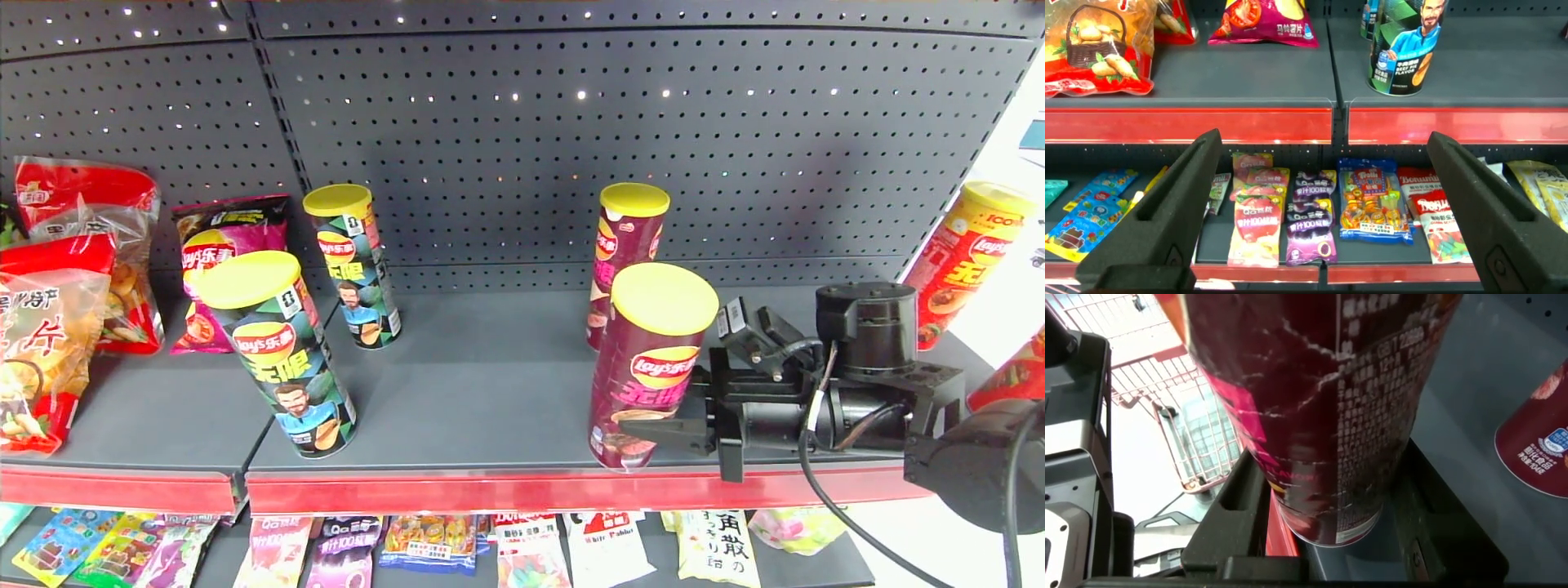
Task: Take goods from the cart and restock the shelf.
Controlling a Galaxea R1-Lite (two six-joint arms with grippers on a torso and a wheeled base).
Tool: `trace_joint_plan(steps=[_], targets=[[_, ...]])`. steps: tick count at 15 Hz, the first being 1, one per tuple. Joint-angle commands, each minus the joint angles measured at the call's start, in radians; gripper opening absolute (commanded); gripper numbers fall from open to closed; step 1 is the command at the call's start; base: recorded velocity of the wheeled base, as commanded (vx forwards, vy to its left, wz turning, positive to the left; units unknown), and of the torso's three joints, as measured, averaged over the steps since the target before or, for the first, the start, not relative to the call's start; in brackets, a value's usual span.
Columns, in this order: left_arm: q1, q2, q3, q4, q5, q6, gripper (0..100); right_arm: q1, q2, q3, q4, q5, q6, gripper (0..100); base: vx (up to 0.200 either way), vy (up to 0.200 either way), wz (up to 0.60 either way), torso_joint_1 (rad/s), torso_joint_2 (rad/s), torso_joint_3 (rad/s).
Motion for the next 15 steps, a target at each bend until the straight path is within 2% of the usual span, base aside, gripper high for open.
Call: trace_joint_plan(steps=[1,15], targets=[[0.000,0.000,0.000,0.000,0.000,0.000,100,-0.003,0.002,0.000,-0.002,0.000,-0.002,0,0.000,0.000,0.00,0.000,0.00,0.000],[0.000,0.000,0.000,0.000,0.000,0.000,100,-0.027,-0.003,-0.002,0.001,0.003,-0.005,0,0.000,0.000,0.00,0.000,0.00,0.000]])
